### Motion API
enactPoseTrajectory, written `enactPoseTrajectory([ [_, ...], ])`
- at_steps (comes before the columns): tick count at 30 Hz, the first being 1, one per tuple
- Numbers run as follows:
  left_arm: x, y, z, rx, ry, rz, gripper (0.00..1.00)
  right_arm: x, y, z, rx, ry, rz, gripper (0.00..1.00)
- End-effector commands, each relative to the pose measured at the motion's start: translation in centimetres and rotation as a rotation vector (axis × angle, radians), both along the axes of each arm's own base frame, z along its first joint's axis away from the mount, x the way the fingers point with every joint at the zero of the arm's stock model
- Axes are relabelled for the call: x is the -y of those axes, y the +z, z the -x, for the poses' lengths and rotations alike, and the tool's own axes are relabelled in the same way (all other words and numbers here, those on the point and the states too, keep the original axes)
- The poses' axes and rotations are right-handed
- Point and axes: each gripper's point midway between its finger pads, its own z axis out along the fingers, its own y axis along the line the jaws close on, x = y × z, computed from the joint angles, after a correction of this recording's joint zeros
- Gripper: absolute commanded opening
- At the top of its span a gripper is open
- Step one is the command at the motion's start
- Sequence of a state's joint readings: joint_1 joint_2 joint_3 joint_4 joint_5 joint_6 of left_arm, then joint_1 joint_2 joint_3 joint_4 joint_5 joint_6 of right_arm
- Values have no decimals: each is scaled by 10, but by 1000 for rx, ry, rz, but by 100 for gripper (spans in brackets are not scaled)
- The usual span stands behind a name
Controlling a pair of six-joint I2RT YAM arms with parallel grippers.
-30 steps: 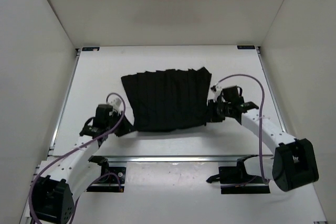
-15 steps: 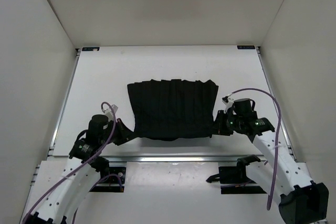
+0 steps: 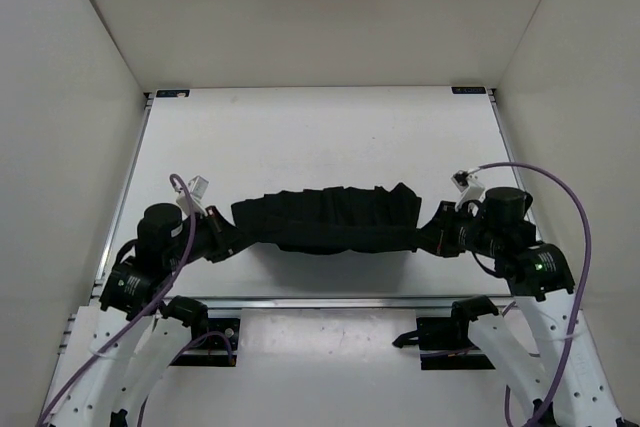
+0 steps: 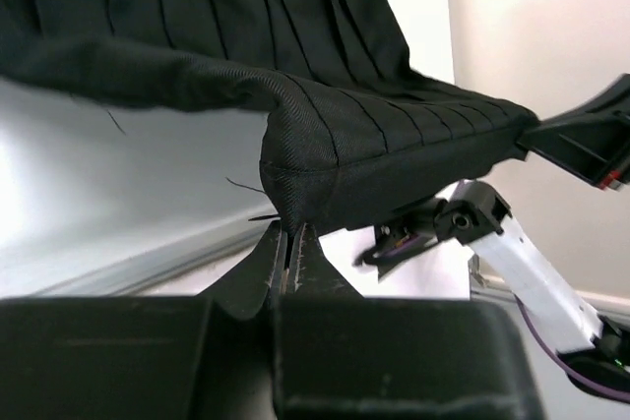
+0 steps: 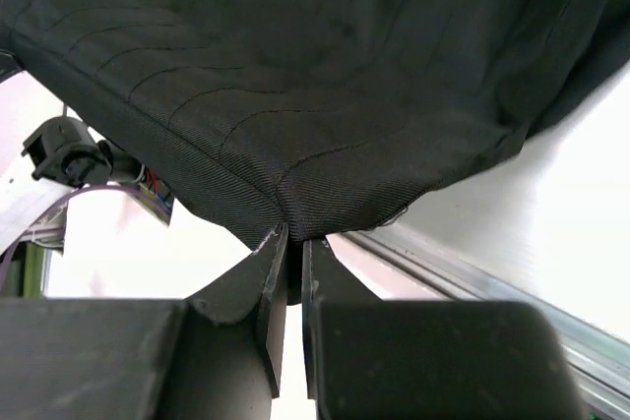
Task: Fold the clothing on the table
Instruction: Fold the skirt
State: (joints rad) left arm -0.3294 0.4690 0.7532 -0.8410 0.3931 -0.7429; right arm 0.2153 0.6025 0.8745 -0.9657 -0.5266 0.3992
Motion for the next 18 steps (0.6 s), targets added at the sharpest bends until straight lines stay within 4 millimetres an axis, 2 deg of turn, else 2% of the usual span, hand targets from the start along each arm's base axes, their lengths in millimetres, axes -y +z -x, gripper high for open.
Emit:
enactPoseTrajectory([
  [1, -29, -12, -36, 19, 169, -137, 0, 27, -19, -23, -39, -114, 159, 0],
  [4, -28, -18, -61, 12, 180, -144, 0, 28, -25, -52, -56, -109, 156, 0],
  [6, -26, -27, -83, -9, 181, -145, 0, 29, -19, -82, -18, -123, 144, 0],
  [7, -28, -28, -91, -15, 195, -141, 0, 26, -29, -90, -58, -105, 141, 0],
  [9, -29, -37, -113, -42, 210, -145, 0, 28, -22, -122, -25, -108, 104, 0],
  [11, -37, -43, -132, -57, 243, -159, 0, 29, -34, -151, -73, -112, 111, 0],
  [12, -38, -47, -143, -67, 259, -169, 0, 28, -24, -167, -41, -108, 111, 0],
  [13, -39, -44, -150, -58, 262, -170, 0, 27, -37, -181, -76, -101, 115, 0],
  [16, -41, -72, -174, -135, 265, -192, 0, 25, -43, -231, -84, -109, 110, 0],
  [17, -42, -73, -181, -131, 276, -188, 13, 19, -61, -243, -134, -89, 102, 2],
  [18, -41, -79, -189, -146, 272, -179, 24, 16, -50, -259, -95, -70, 95, 12],
])
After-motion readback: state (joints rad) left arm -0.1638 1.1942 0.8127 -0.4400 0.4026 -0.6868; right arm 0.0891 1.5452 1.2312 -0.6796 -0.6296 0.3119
